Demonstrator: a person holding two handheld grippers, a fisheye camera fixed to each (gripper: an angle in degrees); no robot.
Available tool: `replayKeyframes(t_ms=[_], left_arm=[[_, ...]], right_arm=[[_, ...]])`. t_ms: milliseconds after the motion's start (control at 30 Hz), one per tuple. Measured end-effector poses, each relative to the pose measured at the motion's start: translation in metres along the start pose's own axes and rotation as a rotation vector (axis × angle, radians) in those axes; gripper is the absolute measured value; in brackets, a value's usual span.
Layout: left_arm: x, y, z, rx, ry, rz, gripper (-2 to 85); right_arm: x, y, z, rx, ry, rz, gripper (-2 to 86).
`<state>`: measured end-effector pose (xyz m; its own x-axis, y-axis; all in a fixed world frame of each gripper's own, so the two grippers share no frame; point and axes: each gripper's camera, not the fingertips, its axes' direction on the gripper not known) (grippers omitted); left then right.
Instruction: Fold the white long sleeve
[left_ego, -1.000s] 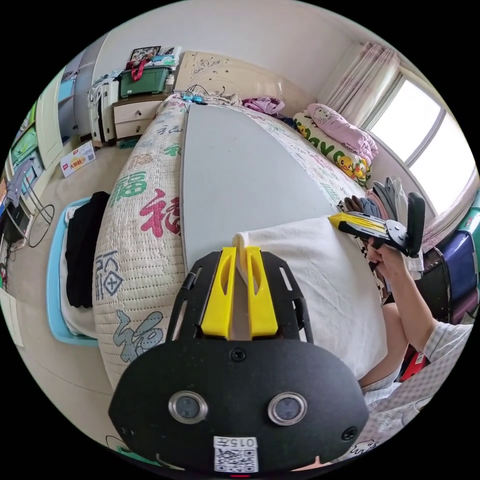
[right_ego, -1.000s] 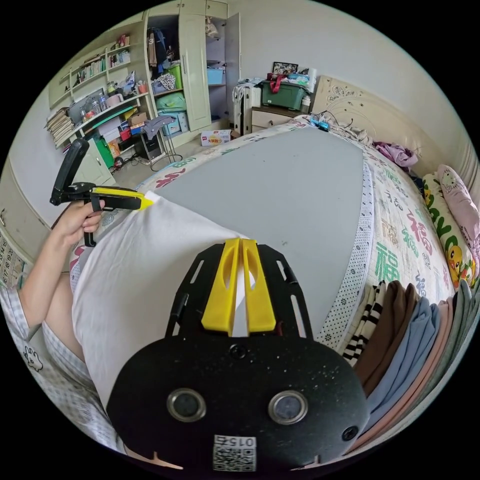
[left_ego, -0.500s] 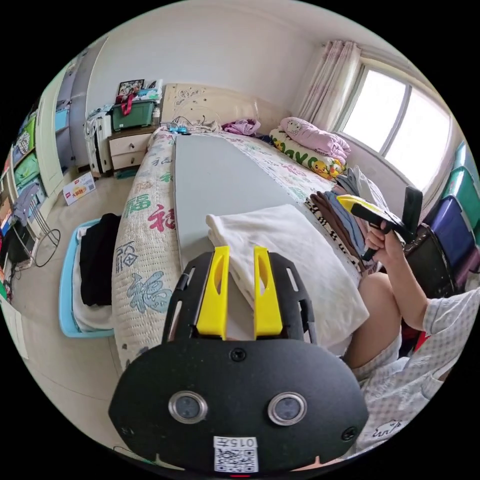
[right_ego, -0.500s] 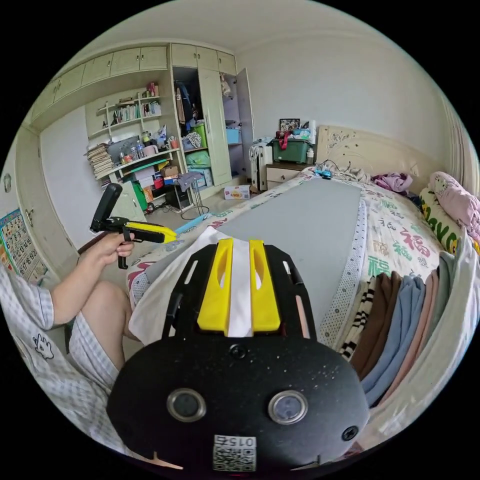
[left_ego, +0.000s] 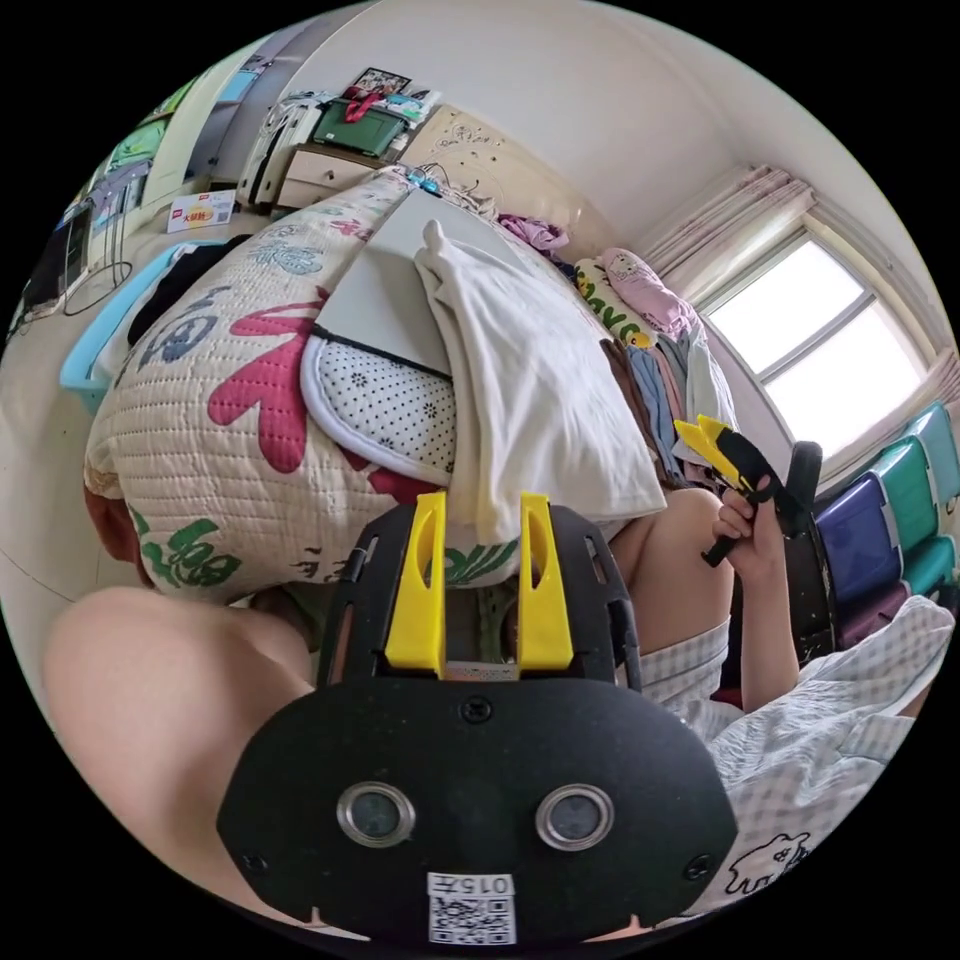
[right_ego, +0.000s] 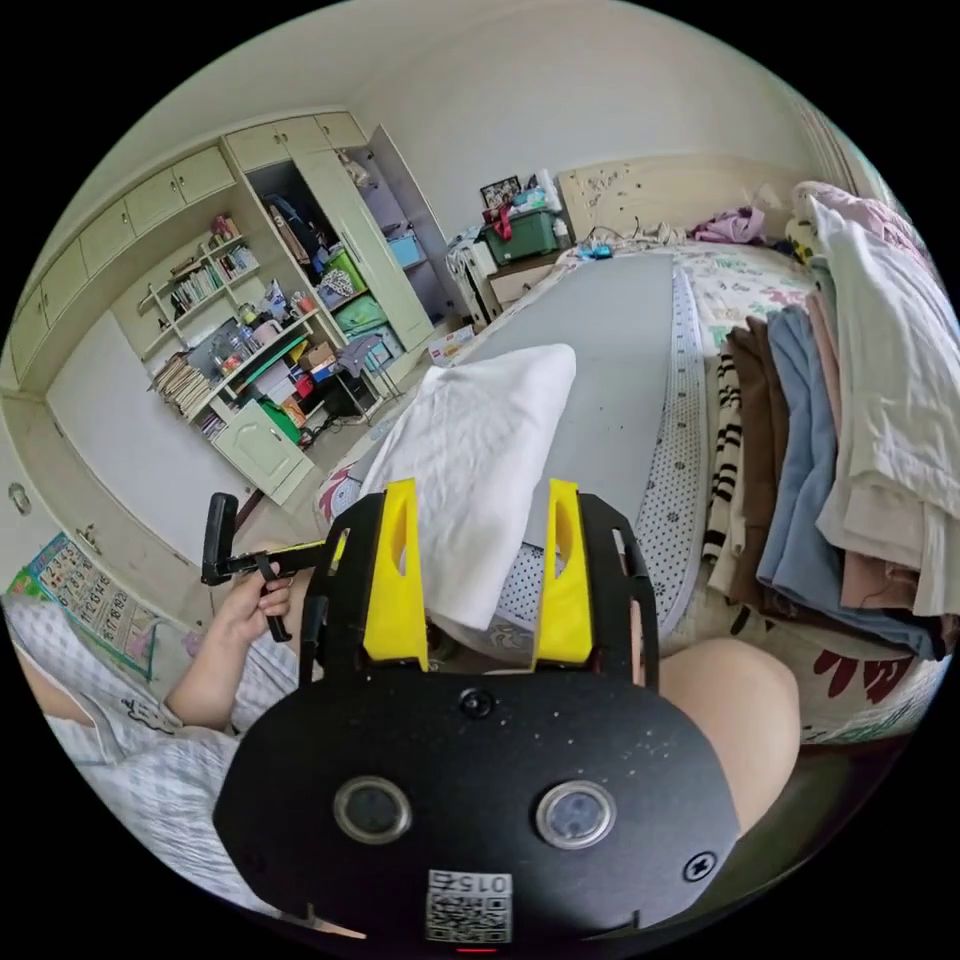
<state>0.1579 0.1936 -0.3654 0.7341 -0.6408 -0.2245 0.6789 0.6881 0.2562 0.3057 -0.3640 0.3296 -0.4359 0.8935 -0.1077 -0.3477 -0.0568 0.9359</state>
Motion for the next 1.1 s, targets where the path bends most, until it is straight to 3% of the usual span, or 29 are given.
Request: replayKeyframes(t_ms=[200, 300, 467, 633, 867, 1100], left_arm=[[-0.015, -0.012, 0.018, -0.019, 0.037, -0.057, 9.1], [-0.018, -0.011, 0.012, -0.005, 0.035, -0.058, 5.7], [-0.006, -0.006, -0.015, 0.030, 0.045, -0.017, 3.1], [-0.003, -0.007, 0.013, -0.102, -0.106, 0.029, 4.1], [-0.014, -0.042, -0.032, 0.172, -0.156, 0.057, 9.7], [-0.038, -0.193, 0.010, 0.155, -0.011, 0.116, 13.9]], right_arm=[[0.005, -0.003, 0.043, -0.191, -0.082, 0.126, 15.7], [-0.003, -0.012, 0.033, -0.186, -0.222, 0.161, 4.4], [-0.061, -0.022, 0.015, -0.242, -0.124, 0.035, 2.3], [-0.113, -0.022, 0.033, -0.378, -0.016, -0.067, 3.8], [-0.127, -0.066, -0.040, 0.003, 0.038, 0.034, 9.5], [-0.145, -0.153, -0.001, 0.057, -0.120, 0.095, 15.1]])
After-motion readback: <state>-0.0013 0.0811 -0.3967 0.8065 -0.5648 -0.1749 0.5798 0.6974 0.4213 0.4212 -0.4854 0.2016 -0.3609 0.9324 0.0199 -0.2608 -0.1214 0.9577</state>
